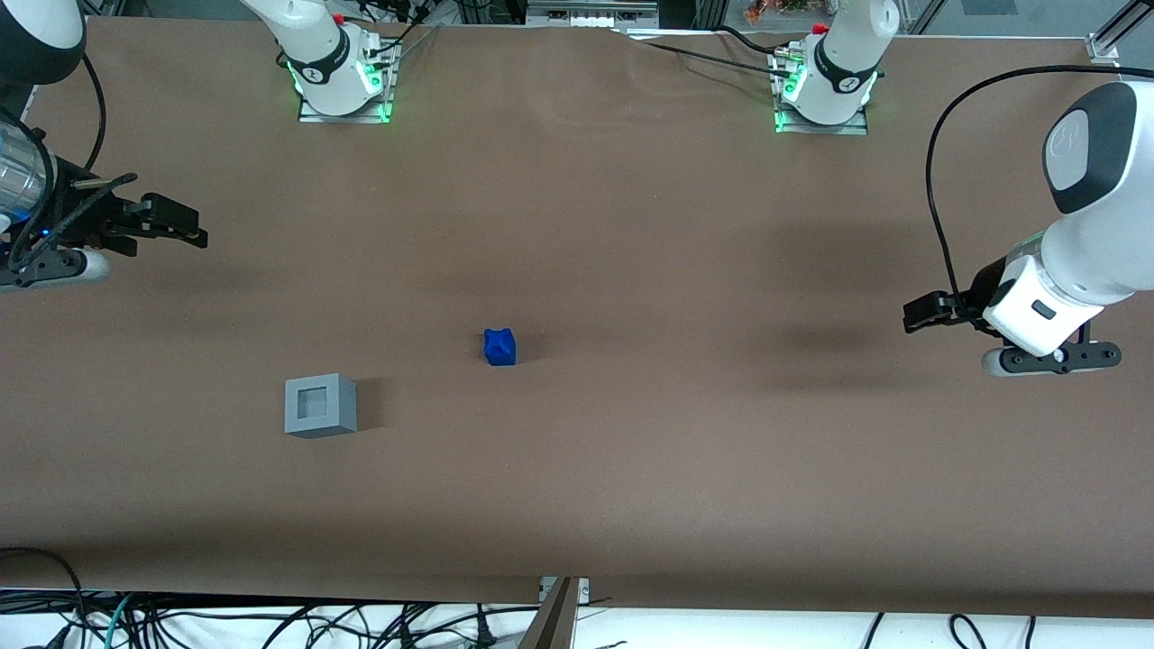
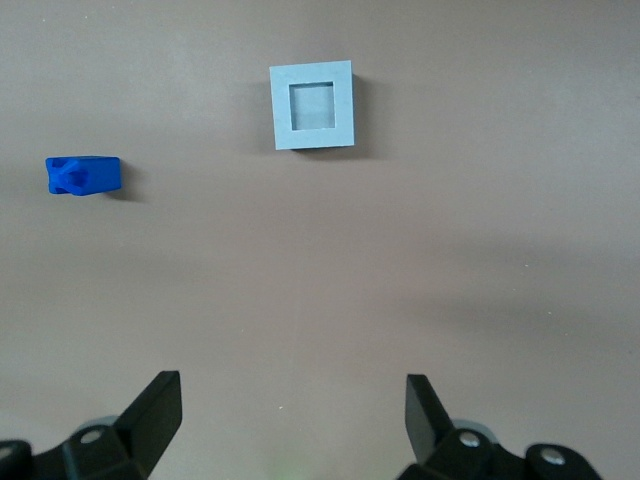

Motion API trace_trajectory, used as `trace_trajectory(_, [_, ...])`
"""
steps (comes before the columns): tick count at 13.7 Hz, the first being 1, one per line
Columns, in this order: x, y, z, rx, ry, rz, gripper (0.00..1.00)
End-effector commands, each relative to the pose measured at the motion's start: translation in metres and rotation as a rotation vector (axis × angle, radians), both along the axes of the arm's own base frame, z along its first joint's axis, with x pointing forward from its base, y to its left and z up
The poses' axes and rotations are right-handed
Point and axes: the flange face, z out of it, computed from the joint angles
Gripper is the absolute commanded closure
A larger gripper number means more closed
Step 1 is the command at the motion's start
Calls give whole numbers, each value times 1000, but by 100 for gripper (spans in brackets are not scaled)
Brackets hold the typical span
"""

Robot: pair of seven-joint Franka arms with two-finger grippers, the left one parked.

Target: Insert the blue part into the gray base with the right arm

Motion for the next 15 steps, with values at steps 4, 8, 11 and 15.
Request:
trace_trajectory(4, [-8,-3,11,-46,9,21,1])
trace_trajectory(8, [-8,-4,10,-58,11,23,1])
trace_trajectory(11, [-9,-2,11,-57,15,22,1])
trace_trajectory(15, [-11,1,13,-60,15,24,1])
